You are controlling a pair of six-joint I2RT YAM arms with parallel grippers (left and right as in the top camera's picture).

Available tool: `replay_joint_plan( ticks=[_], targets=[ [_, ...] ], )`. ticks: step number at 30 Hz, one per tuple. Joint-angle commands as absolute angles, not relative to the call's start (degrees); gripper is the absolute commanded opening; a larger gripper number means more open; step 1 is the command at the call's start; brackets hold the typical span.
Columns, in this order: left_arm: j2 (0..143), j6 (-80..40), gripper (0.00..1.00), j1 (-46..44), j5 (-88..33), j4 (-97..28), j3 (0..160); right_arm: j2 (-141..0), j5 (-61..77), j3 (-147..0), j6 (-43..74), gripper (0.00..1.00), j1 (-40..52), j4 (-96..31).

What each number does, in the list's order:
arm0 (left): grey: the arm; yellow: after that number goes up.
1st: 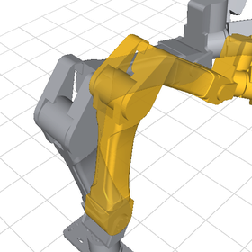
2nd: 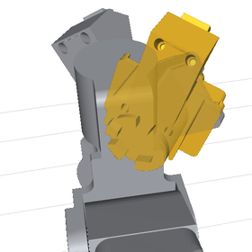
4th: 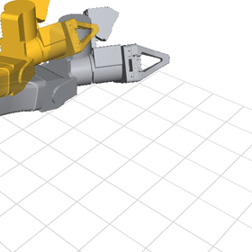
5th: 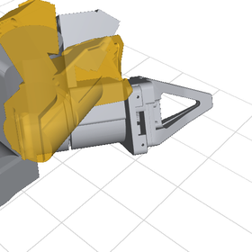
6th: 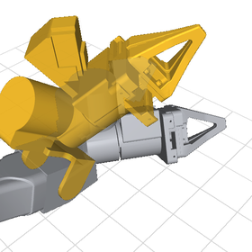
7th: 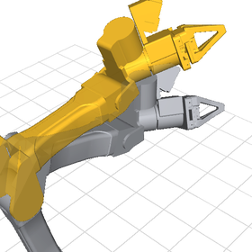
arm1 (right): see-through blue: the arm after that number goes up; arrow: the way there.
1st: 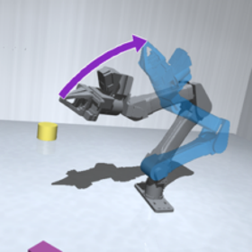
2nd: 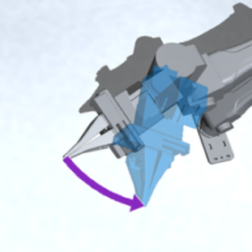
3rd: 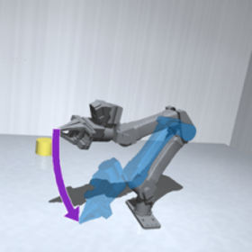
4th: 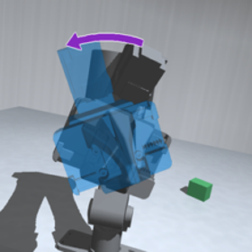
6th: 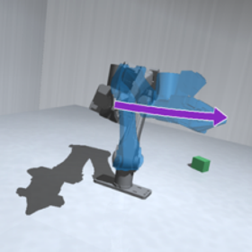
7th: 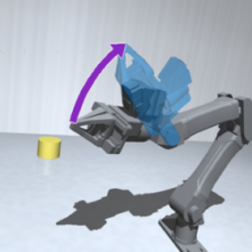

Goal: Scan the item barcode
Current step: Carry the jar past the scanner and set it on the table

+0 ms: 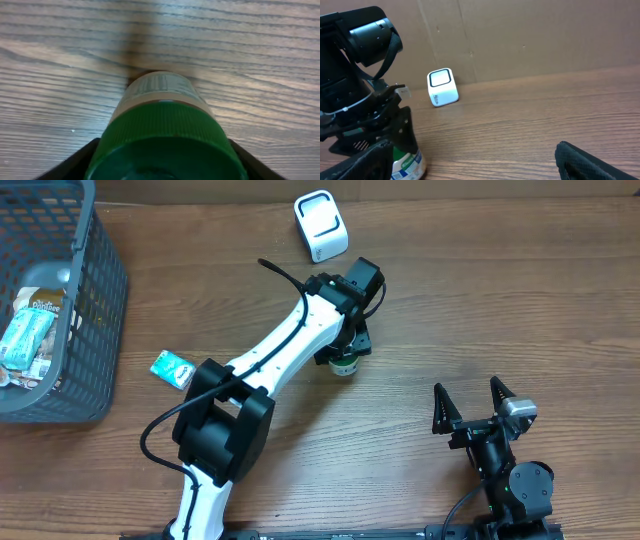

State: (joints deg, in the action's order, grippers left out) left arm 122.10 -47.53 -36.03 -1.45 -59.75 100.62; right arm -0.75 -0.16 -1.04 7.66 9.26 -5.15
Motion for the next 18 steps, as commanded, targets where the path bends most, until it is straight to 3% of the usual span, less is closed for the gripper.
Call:
replay_joint_plan(
  ticks=[1,2,11,18],
  targets=[
    [120.75,-48.86,0.91,-36.58,-1.10,-59.57,99.46,-0.67,0.14,-0.45,7.66,1.00,9.15,-4.84],
    [120.75,-48.84,1.00,-36.73,-1.13,-59.72,99.48,-0.67,0.14,-0.45,7.66,1.00,9.15,-4.84],
    [120.33,-46.22,1.00,-35.31,-2.24,-60.55,104.01,-0.67,0.14,-0.45,7.66,1.00,9.15,-4.84],
    [118.67,-46.28,0.99,-28.67,5.28,-73.87,122.17,-0.67,0.14,-0.45,7.66,1.00,9.15,-4.84]
  ],
)
